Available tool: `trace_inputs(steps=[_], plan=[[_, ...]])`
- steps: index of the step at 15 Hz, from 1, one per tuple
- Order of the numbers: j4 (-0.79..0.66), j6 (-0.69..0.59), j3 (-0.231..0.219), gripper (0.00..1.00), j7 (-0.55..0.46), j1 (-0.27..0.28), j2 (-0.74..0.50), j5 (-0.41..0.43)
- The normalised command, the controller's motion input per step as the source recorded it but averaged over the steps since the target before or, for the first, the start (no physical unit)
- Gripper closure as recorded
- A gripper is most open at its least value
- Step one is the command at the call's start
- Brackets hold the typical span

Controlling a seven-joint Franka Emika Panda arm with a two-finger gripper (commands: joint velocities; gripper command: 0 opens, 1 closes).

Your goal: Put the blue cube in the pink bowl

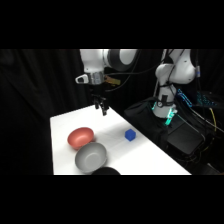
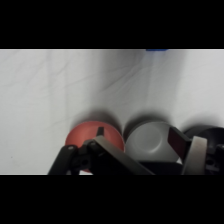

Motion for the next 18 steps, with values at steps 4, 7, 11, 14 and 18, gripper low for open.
trace_inputs(steps=[4,7,11,14,18], plan=[[-0.06,0.01,0.043,0.00,0.06,-0.003,-0.07,0.001],[-0.25,0.08,0.067,0.00,0.12,0.038,-0.25,0.007],[-0.44,0.17,0.061,0.00,0.19,0.063,-0.42,-0.004],[-0.54,0.26,0.051,0.00,0.19,0.068,-0.47,0.006],[-0.52,0.33,0.055,0.00,0.21,0.068,-0.40,-0.031]])
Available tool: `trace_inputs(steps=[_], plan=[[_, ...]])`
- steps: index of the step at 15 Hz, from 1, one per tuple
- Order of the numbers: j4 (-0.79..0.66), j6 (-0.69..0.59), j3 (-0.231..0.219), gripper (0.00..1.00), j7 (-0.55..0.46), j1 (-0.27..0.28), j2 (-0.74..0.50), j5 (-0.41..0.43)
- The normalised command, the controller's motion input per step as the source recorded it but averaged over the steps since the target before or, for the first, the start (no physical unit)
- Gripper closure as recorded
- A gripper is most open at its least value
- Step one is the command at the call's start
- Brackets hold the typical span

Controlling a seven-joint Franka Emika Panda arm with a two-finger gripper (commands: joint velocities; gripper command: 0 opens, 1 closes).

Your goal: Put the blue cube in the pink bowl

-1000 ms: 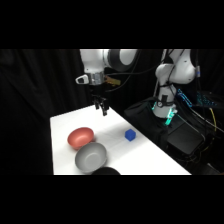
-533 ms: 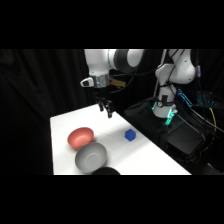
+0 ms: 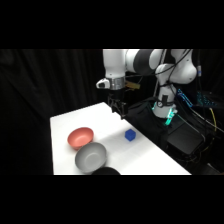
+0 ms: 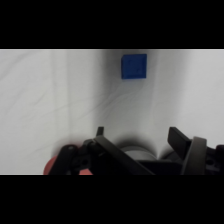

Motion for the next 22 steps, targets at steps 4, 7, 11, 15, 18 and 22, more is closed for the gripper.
trace_inputs(steps=[4,7,11,15,18,22], plan=[[-0.45,0.37,0.075,0.00,0.21,0.083,-0.25,-0.037],[-0.37,0.40,0.059,0.00,0.18,0.067,-0.13,-0.044],[-0.31,0.42,0.037,0.00,0.22,0.020,-0.06,-0.140],[-0.12,0.43,0.014,0.00,0.20,-0.027,0.12,-0.169],[0.00,0.42,0.011,0.00,0.17,0.002,0.26,-0.126],[0.00,0.39,-0.051,0.00,0.20,0.028,0.31,-0.171]])
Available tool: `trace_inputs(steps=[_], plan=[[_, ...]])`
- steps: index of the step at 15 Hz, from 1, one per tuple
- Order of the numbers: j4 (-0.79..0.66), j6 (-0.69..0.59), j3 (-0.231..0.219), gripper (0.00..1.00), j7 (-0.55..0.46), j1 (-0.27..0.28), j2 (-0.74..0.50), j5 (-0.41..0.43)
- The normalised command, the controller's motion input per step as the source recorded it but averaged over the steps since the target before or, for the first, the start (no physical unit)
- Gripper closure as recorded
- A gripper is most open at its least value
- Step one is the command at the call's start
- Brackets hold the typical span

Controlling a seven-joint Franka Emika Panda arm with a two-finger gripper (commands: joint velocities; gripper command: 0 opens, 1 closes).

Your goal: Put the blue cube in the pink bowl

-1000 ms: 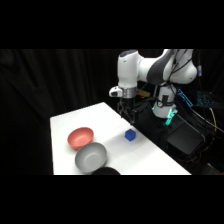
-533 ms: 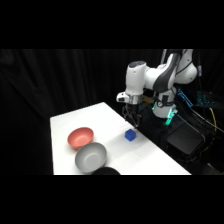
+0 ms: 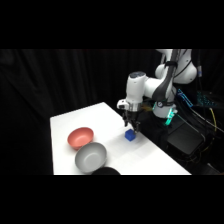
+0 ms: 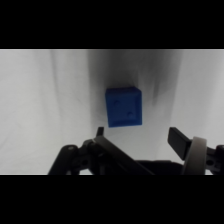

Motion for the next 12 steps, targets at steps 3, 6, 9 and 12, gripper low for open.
trace_inputs(steps=[3,6,9,12], plan=[[0.00,0.32,-0.133,0.00,0.18,0.110,0.26,-0.159],[0.00,0.27,-0.170,0.00,0.14,0.167,0.20,-0.112],[0.00,0.25,-0.139,0.00,0.07,0.153,0.18,-0.021],[0.00,0.23,-0.119,0.37,0.03,0.149,0.14,0.035]])
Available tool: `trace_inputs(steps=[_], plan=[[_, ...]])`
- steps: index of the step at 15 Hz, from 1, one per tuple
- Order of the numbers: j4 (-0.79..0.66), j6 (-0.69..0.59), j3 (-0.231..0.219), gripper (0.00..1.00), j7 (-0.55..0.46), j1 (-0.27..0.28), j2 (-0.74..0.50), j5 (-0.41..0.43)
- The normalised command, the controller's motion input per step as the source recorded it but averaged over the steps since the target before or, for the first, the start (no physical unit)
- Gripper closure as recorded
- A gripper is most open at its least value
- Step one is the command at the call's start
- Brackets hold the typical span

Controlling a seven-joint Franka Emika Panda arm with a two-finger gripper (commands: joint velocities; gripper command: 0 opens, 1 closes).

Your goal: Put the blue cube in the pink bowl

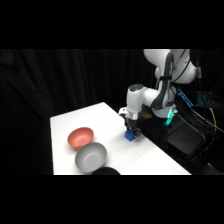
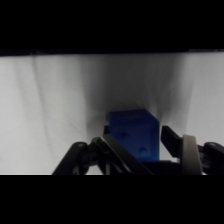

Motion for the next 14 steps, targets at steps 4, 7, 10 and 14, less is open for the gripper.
trace_inputs(steps=[4,7,10,14], plan=[[0.00,0.15,-0.160,0.72,0.04,0.197,0.03,0.014],[0.00,-0.08,-0.150,0.78,0.06,0.182,-0.10,-0.017],[0.00,-0.29,-0.110,0.80,0.05,0.128,-0.24,-0.042],[-0.06,-0.43,-0.103,0.80,0.11,0.069,-0.46,-0.180]])
